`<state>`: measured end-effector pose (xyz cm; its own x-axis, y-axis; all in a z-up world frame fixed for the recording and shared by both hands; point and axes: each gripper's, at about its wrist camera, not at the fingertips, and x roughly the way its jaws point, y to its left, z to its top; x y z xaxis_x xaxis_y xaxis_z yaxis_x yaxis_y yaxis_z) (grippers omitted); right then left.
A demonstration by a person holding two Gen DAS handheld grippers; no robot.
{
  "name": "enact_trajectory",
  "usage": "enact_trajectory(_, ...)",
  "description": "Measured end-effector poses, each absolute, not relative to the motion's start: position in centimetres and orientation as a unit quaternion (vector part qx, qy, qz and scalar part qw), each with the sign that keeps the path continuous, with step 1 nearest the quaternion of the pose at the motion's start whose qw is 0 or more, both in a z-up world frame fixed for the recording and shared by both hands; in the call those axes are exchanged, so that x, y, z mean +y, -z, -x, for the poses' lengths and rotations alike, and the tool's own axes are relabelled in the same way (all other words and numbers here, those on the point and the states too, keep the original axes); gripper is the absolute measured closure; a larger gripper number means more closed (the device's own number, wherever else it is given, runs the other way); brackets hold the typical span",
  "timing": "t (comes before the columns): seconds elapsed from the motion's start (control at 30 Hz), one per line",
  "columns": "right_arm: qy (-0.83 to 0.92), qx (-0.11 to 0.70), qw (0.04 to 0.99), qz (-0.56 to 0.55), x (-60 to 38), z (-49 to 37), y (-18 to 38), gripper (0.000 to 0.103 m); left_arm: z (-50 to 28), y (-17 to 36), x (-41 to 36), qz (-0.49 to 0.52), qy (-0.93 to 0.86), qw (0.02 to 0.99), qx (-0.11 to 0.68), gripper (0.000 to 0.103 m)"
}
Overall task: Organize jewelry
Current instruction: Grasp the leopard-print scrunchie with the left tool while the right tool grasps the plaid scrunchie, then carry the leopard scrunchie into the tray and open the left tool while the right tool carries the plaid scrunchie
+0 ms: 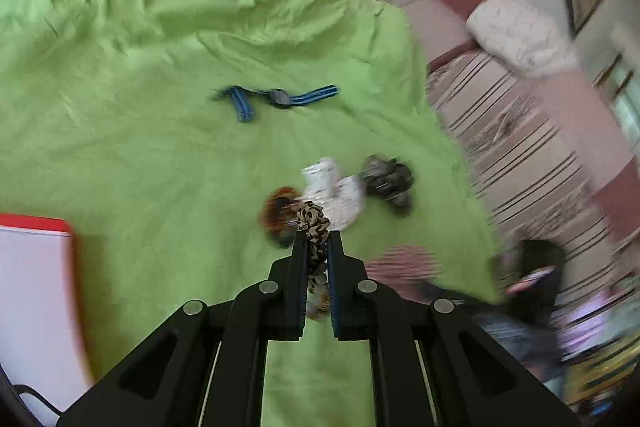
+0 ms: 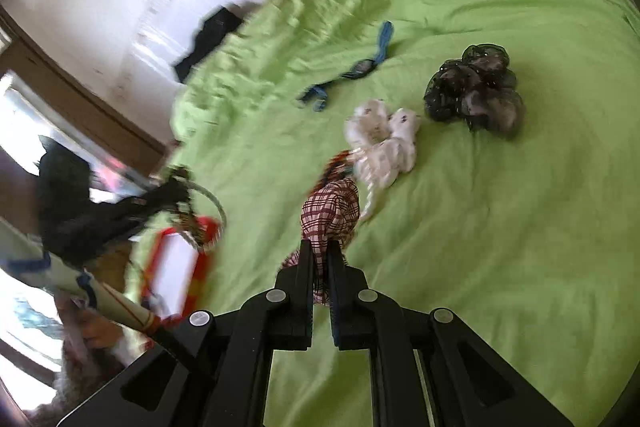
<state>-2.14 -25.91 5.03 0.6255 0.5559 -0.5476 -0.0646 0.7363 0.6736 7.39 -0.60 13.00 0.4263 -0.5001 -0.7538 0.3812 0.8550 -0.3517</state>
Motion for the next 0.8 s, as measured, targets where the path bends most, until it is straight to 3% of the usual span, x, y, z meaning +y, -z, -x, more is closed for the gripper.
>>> enact_trajectory(0.1,-0.124,0.428,0.867,-0.223,-25.0,4.6,-5.3,0.096,-5.4,-12.5,-0.3,0.074,0.281,0.818,0.496,0.098)
enact_trajectory(0.3,-0.127,0.446,0.844,-0.270,-26.3,9.7,-3.2,0.096,-0.5,-12.2,1.1,0.078,0.279,0.820,0.494,0.097)
enact_trajectory(0.43,-0.041,0.463,0.863,-0.196,-26.2,10.9,-2.3,0.096,0.2,-11.0,3.2,0.078,0.232,0.829,0.503,0.097)
enact_trajectory(0.8,-0.095,0.408,0.889,-0.183,-24.2,12.4,-7.5,0.096,3.3,-13.7,8.5,0.091,0.197,0.859,0.464,0.097)
